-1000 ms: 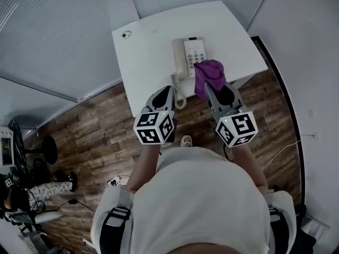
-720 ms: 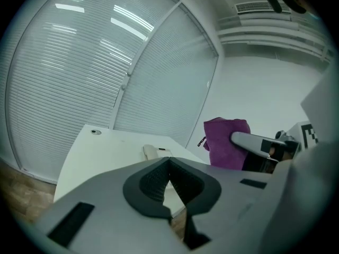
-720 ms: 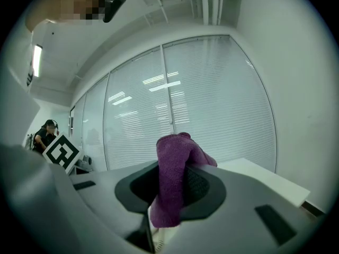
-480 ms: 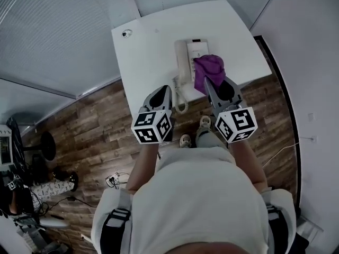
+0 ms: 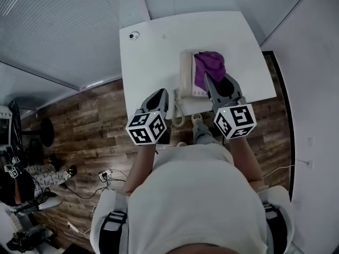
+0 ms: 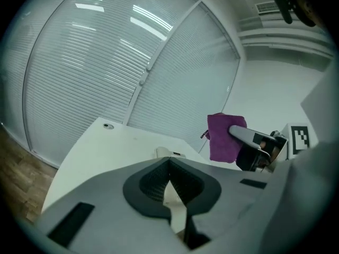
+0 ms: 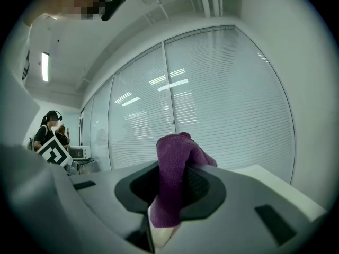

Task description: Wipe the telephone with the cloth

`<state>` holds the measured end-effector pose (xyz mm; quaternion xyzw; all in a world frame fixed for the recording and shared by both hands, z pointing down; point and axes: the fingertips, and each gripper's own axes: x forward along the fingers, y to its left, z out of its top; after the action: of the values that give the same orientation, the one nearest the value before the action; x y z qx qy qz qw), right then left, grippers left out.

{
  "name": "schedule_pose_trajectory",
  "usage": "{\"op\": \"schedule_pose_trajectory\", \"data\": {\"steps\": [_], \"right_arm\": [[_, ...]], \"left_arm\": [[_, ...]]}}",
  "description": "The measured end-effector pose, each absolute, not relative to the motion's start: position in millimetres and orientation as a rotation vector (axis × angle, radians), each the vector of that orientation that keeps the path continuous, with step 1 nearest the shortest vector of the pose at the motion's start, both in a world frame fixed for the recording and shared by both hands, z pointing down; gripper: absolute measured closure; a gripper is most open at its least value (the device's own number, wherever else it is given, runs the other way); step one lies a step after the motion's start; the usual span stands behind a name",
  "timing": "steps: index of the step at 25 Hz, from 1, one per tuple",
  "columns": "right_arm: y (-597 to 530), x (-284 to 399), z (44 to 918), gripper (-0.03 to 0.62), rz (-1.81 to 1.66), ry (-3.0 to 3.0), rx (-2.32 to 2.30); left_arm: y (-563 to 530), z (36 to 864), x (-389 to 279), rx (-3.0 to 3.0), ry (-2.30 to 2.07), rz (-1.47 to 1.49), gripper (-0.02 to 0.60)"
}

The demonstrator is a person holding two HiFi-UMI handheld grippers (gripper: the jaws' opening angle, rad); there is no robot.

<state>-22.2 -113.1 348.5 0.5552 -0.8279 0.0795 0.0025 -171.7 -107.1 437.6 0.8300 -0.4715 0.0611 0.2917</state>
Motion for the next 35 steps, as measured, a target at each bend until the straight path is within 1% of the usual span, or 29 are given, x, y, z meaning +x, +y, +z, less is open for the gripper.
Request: {"op": "schedule_pose_trajectory", "data": {"steps": [15, 26, 35], "right_arm": [[-212.4, -4.8, 376.0, 0.499, 0.126, -2.572, 1.503], [-276.0, -20.9, 427.6, 0.499, 0.097, -2.517, 1.254], [-292.3, -44.0, 458.9, 0.499, -0.043, -2.443, 1.055]], "left_arm": [[-159.3, 446.1, -161.0, 2.096, -1.392, 0.144, 0.561], [-188.3, 455.5, -157.5, 2.011, -1.471, 0.125, 0.561], [-194.1, 461.2, -160.2, 1.928, -1.552, 0.097, 0.561]]}}
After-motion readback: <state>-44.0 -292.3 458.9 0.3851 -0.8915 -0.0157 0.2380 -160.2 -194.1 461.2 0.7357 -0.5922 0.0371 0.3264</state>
